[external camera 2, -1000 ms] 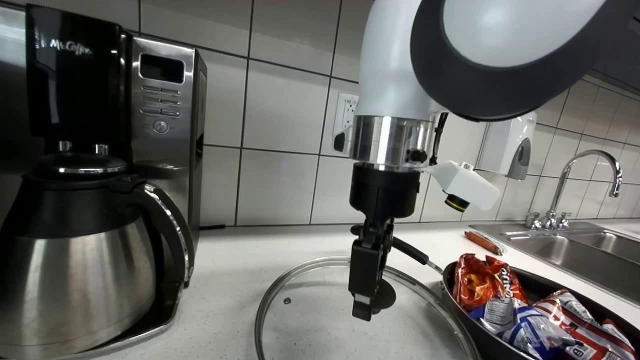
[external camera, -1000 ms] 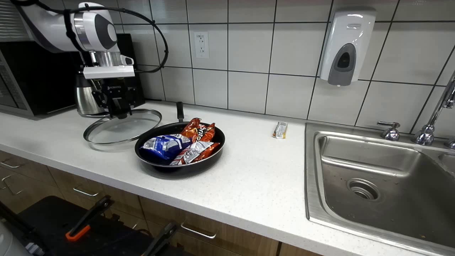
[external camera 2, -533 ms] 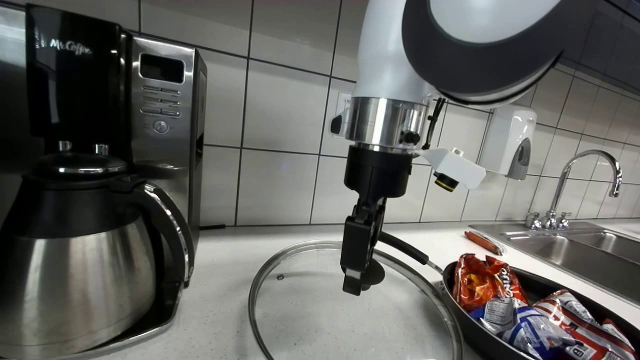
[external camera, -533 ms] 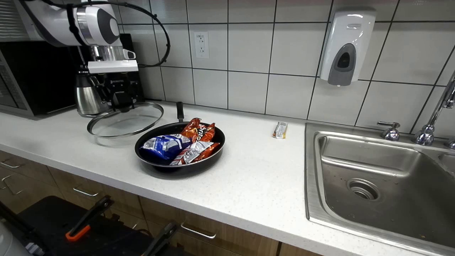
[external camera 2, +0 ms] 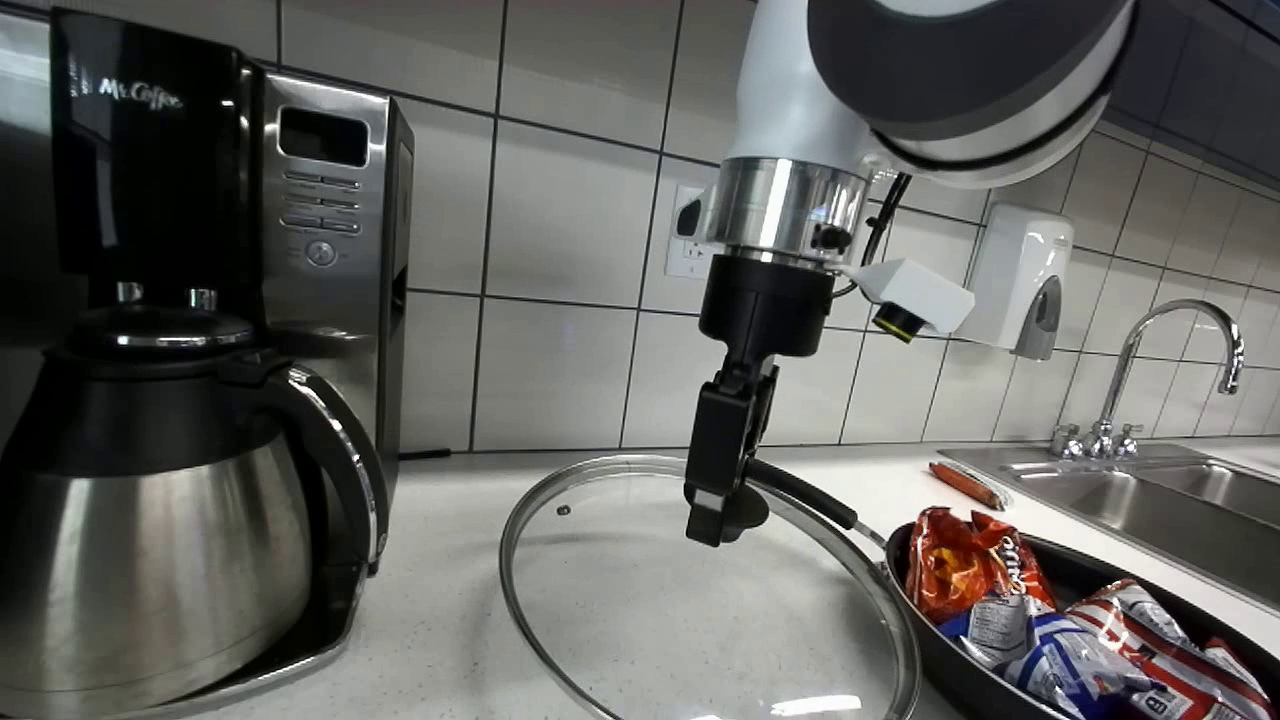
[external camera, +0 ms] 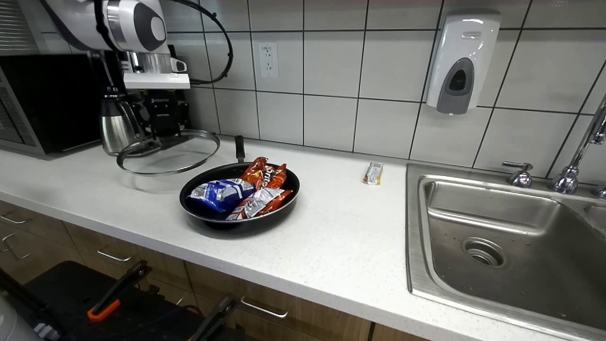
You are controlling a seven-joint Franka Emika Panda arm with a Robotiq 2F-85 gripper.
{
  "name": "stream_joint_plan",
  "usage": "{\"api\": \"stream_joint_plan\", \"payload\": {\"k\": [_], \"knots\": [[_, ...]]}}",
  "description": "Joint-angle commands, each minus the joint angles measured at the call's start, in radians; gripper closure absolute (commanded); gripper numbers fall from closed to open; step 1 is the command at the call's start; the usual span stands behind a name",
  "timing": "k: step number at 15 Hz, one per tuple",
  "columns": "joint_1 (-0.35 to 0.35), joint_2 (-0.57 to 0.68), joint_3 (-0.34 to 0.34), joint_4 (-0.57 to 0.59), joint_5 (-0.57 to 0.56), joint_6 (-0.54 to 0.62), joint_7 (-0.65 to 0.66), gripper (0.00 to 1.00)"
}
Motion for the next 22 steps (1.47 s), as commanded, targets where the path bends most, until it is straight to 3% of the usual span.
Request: {"api": "stream_joint_plan", "payload": {"k": [1, 8, 22], "knots": [[-0.024, -0.085, 0.016, -0.014, 0.038, -0.076, -0.039, 0.61], [-0.027, -0.161, 0.003, -0.064, 0.065, -0.153, -0.032, 0.61], [-0.076, -0.389, -0.100, -0.342, 0.100, -0.109, -0.084, 0.61]]}}
